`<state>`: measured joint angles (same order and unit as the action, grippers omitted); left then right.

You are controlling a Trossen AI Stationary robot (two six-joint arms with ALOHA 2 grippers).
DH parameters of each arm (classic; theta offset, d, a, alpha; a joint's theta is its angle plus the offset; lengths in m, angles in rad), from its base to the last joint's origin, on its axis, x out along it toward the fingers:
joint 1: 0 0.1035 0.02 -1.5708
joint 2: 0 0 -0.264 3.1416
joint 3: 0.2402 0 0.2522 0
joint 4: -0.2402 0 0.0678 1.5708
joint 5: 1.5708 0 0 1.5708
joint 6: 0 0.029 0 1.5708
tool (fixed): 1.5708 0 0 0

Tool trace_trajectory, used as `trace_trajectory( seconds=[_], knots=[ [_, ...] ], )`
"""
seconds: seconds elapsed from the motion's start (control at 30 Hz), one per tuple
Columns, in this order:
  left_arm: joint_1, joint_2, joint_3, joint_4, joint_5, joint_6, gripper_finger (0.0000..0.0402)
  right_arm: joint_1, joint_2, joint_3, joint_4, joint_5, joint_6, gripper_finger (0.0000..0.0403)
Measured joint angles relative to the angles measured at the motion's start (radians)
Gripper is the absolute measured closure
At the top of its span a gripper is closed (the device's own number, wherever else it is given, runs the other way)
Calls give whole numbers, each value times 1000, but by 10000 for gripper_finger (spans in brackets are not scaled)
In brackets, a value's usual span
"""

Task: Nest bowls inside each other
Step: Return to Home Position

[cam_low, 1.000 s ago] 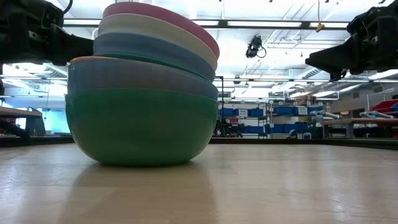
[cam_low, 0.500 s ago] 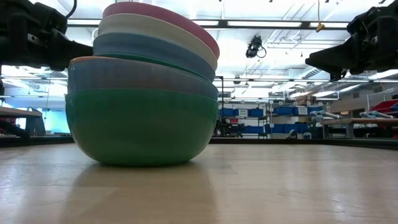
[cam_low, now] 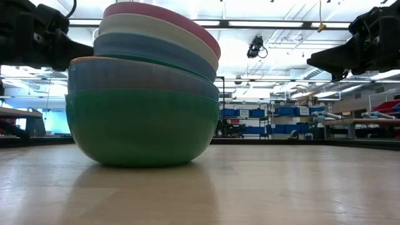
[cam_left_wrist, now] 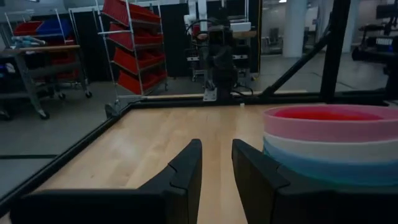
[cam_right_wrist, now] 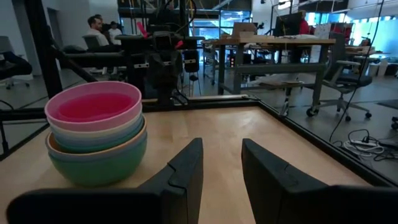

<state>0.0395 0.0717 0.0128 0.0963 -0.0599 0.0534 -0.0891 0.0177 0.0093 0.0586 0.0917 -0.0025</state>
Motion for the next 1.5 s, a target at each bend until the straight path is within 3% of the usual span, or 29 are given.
trace_trajectory(
  seconds=[1.5],
  knots=[
    [0,0,0,-20,-4,20,304,0,0,0,0,0,0,303]
  ],
)
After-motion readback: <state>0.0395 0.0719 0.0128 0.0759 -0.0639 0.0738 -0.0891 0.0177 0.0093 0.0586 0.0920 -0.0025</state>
